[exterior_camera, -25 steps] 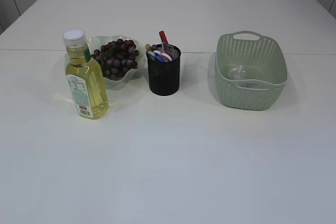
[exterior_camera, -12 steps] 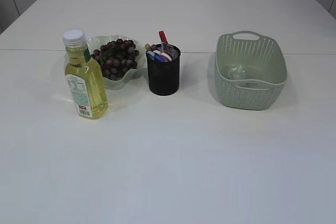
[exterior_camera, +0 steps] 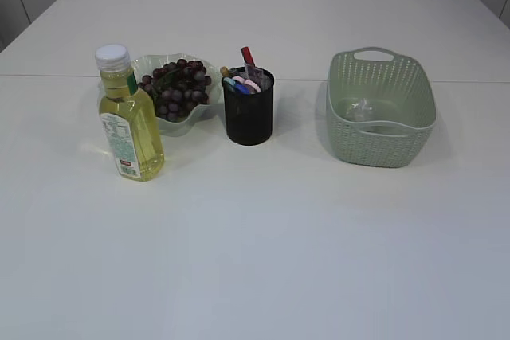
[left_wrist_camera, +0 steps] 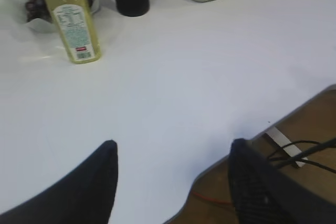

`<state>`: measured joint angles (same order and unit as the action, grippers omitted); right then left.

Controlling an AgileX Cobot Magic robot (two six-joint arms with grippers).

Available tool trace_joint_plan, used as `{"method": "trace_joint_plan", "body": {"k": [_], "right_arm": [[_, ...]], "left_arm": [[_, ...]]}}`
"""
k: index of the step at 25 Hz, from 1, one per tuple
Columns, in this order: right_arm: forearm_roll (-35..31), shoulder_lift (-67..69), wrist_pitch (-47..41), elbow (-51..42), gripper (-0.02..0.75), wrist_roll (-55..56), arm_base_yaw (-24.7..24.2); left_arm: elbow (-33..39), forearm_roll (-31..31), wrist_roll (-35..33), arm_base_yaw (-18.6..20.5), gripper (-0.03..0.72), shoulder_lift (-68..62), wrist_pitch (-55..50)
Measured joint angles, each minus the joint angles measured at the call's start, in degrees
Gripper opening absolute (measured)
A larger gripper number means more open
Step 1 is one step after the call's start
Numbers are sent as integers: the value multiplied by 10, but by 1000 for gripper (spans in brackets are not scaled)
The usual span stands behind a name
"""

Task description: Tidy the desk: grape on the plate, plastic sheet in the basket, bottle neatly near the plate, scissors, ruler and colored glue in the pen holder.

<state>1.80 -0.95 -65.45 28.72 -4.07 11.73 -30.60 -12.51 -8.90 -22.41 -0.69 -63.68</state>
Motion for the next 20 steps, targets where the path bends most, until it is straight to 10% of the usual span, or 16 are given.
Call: {"method": "trace_joint_plan", "body": {"k": [5, 20], "right_arm": [[0, 0, -1, 0, 490, -1, -39], [0, 0, -1, 0, 490, -1, -40]], "left_arm": [[2, 5, 0, 97, 486, 0, 0], [3, 20, 0, 105, 486, 0, 0]]}}
